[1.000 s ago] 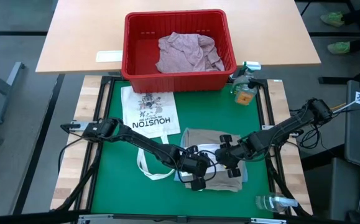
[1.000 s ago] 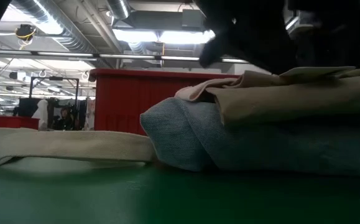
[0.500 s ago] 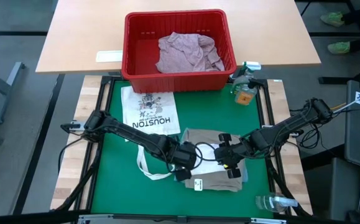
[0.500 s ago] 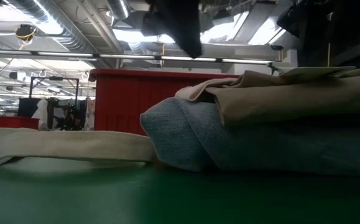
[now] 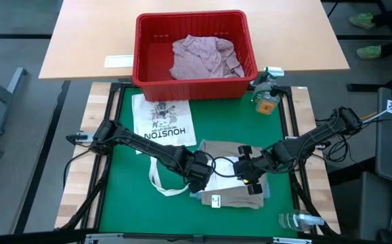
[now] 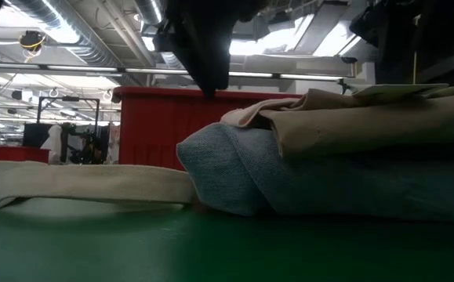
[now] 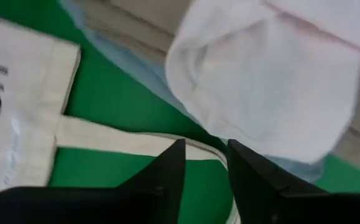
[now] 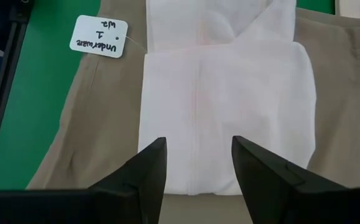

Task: Fold laundry
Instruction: Fold the white underwear

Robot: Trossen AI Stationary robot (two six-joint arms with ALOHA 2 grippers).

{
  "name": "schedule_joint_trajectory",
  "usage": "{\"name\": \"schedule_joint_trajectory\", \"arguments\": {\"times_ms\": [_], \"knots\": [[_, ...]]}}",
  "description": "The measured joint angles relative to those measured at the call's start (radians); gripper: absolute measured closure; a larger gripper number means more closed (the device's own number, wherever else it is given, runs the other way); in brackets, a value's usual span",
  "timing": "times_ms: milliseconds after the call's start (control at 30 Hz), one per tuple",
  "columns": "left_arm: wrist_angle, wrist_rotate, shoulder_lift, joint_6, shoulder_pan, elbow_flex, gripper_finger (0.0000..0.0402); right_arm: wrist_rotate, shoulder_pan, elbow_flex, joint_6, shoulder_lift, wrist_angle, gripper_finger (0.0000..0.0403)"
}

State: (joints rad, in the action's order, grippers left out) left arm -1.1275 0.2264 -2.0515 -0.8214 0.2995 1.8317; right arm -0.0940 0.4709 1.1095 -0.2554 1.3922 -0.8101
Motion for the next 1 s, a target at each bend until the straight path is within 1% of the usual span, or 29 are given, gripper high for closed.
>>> {"name": "schedule_joint_trajectory", "arguments": {"times_ms": [133,267,533,700,900,1000], "knots": [[-0.005,-0.007,-0.017,-0.132,-0.012,0.0,0.0266,0.0,0.0,0.0,0.0,0.0,0.0,0.0221],[-0.005,-0.004,-0.041,-0.191,-0.013,0.0,0.0262,0.0,0.0,0.0,0.0,0.0,-0.002,0.0221],[0.019,-0.003,-0.046,-0.195,-0.013,0.0,0.0266,0.0,0.0,0.0,0.0,0.0,-0.001,0.0221],[0.019,0.002,-0.066,-0.25,-0.013,0.0,0.0266,0.001,0.0,0.0,0.0,0.0,-0.002,0.0221],[0.033,-0.005,-0.102,-0.25,-0.013,0.0,0.0266,0.001,0.0,0.0,0.0,0.0,-0.003,0.0221],[0.035,0.005,-0.106,-0.222,-0.013,0.0,0.0266,0.001,0.0,0.0,0.0,0.001,-0.003,0.0221]]}}
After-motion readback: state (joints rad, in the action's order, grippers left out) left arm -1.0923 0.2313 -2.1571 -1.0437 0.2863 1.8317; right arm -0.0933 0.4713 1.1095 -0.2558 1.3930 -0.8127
